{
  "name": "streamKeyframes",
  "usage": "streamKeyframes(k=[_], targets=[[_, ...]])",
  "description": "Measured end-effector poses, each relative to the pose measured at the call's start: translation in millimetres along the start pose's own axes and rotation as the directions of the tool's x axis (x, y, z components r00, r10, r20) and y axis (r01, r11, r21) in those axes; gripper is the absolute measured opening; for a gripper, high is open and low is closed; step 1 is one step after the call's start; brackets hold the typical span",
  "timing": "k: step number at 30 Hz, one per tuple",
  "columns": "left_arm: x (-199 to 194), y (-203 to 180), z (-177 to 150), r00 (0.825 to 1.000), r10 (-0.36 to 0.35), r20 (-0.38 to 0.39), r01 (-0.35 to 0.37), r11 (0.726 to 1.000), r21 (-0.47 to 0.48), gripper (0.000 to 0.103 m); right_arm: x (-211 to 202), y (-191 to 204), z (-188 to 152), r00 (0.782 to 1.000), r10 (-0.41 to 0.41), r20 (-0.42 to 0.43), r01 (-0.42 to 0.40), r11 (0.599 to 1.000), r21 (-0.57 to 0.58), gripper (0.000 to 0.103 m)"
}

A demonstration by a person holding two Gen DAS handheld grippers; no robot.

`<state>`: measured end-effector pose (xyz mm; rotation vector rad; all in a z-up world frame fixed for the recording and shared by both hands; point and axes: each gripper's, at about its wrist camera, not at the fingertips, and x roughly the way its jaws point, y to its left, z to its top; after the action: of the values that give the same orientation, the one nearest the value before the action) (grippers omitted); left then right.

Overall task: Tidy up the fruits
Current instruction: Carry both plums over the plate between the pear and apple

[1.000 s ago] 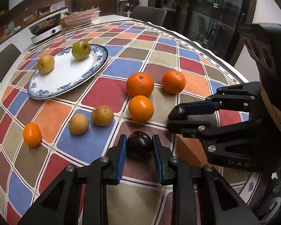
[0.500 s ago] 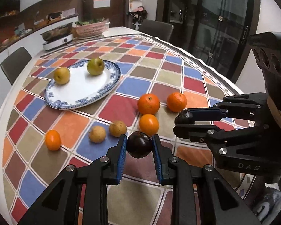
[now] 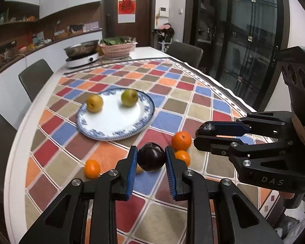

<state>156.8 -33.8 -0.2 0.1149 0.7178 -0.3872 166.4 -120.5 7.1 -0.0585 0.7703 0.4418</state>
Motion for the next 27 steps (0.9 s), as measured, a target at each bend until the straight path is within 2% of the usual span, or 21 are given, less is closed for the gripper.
streamKeyframes(k=[16, 27], targets=[[3.5, 33.4, 36.7, 0.998, 0.043, 0.040, -0.043, 0.999, -0.014, 0.027, 11.8, 5.9, 57.8, 0.998, 0.019, 0.056, -0.015, 0.997, -0.069, 0.029], [32.6, 63.9, 60.4, 0.998, 0.060, 0.014, -0.060, 0.998, -0.010, 0.027, 45.6, 3.2, 93.6, 0.999, 0.022, 0.028, -0.020, 0.996, -0.090, 0.029]])
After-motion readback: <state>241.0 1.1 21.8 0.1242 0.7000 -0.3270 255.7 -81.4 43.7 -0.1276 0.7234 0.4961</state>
